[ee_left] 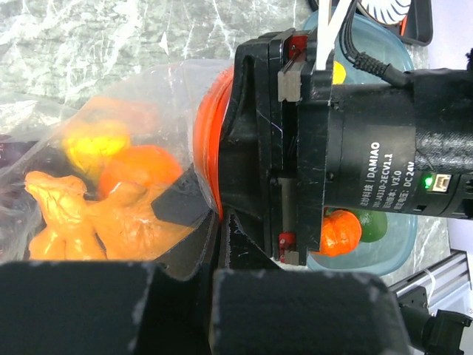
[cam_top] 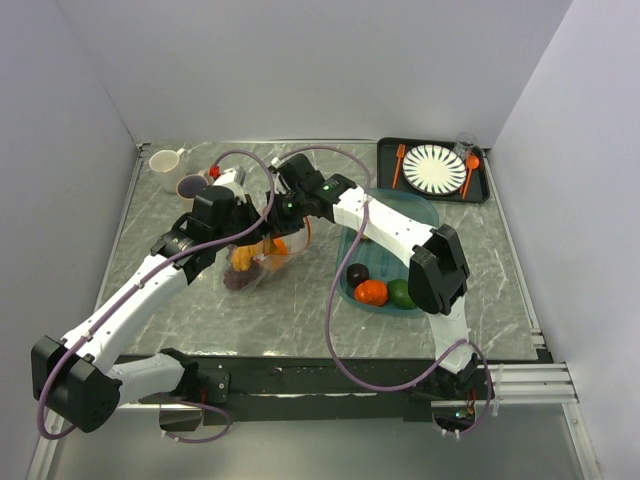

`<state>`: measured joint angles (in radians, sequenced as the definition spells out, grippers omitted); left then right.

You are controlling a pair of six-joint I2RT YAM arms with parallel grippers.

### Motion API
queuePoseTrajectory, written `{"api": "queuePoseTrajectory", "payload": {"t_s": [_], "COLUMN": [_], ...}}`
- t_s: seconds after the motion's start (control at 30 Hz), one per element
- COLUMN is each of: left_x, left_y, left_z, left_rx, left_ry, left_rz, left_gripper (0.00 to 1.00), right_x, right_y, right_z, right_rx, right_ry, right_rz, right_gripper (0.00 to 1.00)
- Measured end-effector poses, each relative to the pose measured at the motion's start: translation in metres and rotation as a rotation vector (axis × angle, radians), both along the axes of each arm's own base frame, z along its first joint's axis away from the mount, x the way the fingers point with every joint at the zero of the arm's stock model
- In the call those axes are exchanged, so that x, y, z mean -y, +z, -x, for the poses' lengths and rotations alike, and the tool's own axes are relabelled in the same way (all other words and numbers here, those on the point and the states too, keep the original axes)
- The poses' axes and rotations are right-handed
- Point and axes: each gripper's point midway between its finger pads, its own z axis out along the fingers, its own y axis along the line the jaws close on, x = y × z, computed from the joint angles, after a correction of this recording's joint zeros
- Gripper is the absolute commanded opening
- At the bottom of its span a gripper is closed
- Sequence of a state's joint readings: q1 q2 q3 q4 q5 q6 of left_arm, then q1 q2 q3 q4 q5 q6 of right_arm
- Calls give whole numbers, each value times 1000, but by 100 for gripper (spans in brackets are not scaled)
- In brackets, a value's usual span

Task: Place the food in the zip-top bag and seal the zipper
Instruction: Place the fake vegetable in the zipper food storage bag.

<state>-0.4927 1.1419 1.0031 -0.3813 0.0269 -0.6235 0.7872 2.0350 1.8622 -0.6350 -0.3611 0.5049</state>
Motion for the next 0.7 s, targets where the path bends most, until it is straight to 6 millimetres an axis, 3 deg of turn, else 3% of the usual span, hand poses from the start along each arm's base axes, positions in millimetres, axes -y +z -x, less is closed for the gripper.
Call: {"api": "queuePoseTrajectory", "payload": {"t_s": [0.27,0.7], "left_x": [-3,-6], "left_y": [2,2], "left_z": [0,-1], "left_rx": [8,12], "left_ry": [15,31], "left_rz": [-5,-13], "left_gripper": [1,1], "right_x": [-2,-12], "right_y": [0,-17], "right_z": [2,-5], "right_rx": [-12,-41], "right_ry": [11,-39], "right_rz": [-13,-16], "right_gripper": [19,22]}}
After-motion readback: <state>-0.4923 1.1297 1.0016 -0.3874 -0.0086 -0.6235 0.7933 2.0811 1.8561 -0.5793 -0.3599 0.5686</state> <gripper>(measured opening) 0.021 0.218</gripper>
